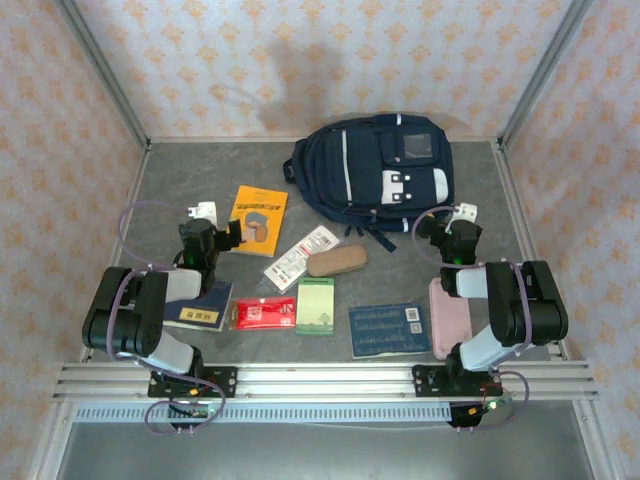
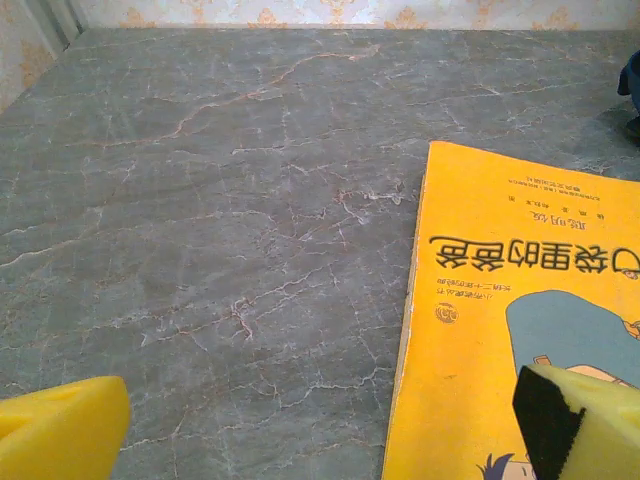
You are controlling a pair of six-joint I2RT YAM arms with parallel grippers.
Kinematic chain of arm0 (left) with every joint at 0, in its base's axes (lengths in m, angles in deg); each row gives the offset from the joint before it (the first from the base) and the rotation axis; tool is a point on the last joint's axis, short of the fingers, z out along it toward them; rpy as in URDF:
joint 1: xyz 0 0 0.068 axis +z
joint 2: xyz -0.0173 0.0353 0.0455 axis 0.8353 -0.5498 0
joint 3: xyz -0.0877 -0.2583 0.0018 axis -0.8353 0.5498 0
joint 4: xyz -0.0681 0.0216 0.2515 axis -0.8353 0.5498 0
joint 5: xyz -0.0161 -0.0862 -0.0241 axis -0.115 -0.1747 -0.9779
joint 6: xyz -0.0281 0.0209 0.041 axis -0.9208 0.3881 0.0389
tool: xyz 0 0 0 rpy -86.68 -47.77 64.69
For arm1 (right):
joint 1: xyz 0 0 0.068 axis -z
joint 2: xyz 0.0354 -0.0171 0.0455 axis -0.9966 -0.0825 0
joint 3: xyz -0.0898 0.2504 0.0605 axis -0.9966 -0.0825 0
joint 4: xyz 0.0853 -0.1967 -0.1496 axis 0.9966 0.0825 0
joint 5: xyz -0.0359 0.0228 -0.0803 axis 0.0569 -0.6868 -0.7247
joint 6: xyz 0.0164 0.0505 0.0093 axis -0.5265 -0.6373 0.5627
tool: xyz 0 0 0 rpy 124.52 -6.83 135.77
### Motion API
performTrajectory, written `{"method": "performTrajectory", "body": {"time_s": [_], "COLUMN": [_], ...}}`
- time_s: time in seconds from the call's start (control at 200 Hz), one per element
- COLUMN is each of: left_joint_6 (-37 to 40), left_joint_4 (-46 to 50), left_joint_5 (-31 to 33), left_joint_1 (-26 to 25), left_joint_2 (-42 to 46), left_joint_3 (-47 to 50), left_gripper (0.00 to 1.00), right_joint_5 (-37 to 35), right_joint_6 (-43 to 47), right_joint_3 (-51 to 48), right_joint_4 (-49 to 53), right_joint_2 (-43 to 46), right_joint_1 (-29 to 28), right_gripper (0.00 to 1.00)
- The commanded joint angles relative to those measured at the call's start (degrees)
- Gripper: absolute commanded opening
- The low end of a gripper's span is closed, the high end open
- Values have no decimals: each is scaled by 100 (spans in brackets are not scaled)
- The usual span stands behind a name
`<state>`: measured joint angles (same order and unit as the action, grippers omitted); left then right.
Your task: Pack the student bag
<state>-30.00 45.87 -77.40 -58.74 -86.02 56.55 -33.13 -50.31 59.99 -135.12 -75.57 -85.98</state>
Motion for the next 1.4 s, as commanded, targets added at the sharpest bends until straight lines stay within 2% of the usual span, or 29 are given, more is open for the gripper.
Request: {"method": "performTrajectory", "body": {"time_s": [0.0,0.746,0.811,0.876,1.021,1.136,1.196,1.301,1.396], "left_joint_6": [74,95,174,423,605,-48,-575,-1573,-1667], "left_joint_4": [60,-9,1070,2243,2717,3477,3929,5492,7123], "left_joint_5": [-38,-16,60,260,573,395,635,849,1075], "left_joint_1": [42,35,-29,-236,-882,-1240,-1510,-1925,-2682], "left_joint_2": [82,107,510,909,1894,2735,3069,3350,3045], "left_joint_3": [-82,-63,-442,-1039,-1541,-1950,-2154,-2856,-3790], "left_gripper": [100,100,100,100,100,100,100,100,100], "right_joint_5": [-37,71,363,85,-11,-115,-2,-215,-430], "right_joint_6": [64,123,331,419,193,58,-17,-214,-276], "right_joint_3": [-33,-38,132,480,1384,2212,2489,3077,4058], "right_joint_4": [-49,-37,784,1925,3832,5286,5699,6577,7860], "right_joint_2": [48,146,706,1389,2495,3010,3268,3603,3403], "right_joint_1": [5,1,-90,-349,-978,-1816,-2218,-2883,-3382], "right_gripper": [99,99,99,99,99,99,99,99,99]}}
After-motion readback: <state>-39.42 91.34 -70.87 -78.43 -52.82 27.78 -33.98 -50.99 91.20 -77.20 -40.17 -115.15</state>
